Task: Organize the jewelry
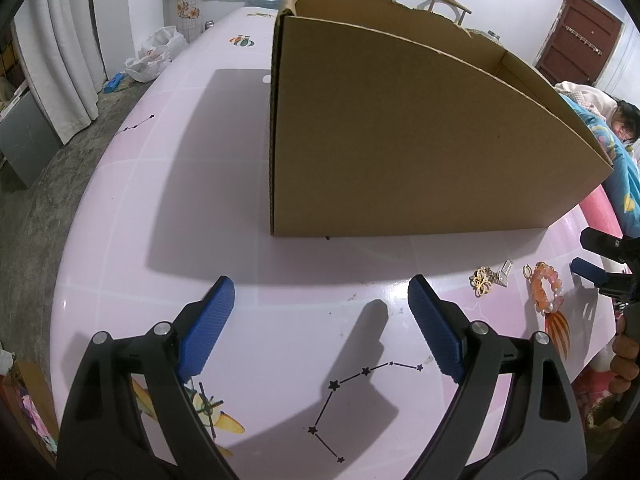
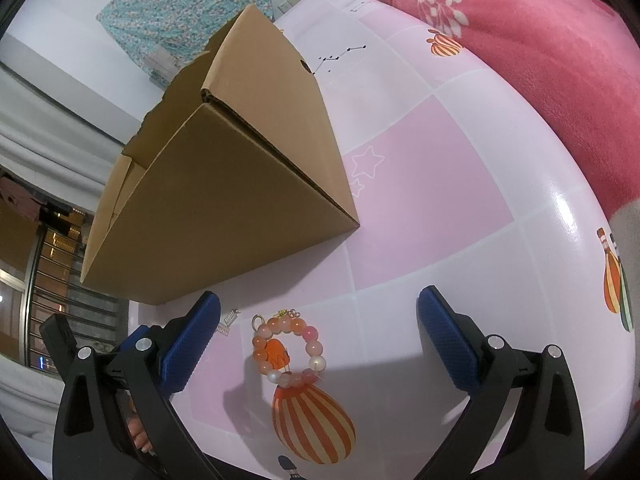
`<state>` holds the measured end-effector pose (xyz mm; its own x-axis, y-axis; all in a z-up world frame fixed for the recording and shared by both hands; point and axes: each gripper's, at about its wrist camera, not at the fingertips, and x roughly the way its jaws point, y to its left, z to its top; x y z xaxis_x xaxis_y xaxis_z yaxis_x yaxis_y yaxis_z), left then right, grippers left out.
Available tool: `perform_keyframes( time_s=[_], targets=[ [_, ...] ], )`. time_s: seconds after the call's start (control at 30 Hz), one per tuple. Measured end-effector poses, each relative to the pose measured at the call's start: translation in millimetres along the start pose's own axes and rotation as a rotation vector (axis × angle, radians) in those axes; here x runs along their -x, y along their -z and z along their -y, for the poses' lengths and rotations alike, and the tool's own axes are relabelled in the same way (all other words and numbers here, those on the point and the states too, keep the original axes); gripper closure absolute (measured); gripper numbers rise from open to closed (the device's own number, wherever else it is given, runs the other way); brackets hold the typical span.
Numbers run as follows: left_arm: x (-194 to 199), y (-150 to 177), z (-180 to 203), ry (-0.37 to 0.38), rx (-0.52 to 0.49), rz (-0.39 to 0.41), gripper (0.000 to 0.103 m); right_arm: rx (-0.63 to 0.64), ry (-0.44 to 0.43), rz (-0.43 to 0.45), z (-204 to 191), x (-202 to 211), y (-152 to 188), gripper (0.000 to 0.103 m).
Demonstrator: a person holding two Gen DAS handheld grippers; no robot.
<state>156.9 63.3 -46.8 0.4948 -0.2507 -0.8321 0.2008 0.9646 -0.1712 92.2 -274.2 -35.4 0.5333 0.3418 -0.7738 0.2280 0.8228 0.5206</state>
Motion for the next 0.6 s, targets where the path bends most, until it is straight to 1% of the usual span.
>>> perform_keyframes(
  time_s=[0.47, 0.5, 0.53, 0.6],
  targets=[
    [1.0, 0.4, -0.9, -0.011, -0.001, 0.004, 0.018, 0.018, -0.001, 0.009, -0.9, 0.4, -0.1, 0.006],
    [1.2, 0.3, -0.9, -0.017, 0.001, 0.005, 0.018, 0.013, -0.006, 0.011, 0.4, 1.2, -0.4, 0.006],
    [2.1, -0.4, -3.1, -0.014, 0.008, 0.007, 0.018, -0.002, -0.028, 0.016, 2.5, 3.0, -1.9, 0.006],
    [7.2, -1.8, -7.3, 0.004, 0.034, 0.018, 0.018, -0.026, -0.058, 0.011, 6.6, 6.7, -4.3, 0.007]
  ],
)
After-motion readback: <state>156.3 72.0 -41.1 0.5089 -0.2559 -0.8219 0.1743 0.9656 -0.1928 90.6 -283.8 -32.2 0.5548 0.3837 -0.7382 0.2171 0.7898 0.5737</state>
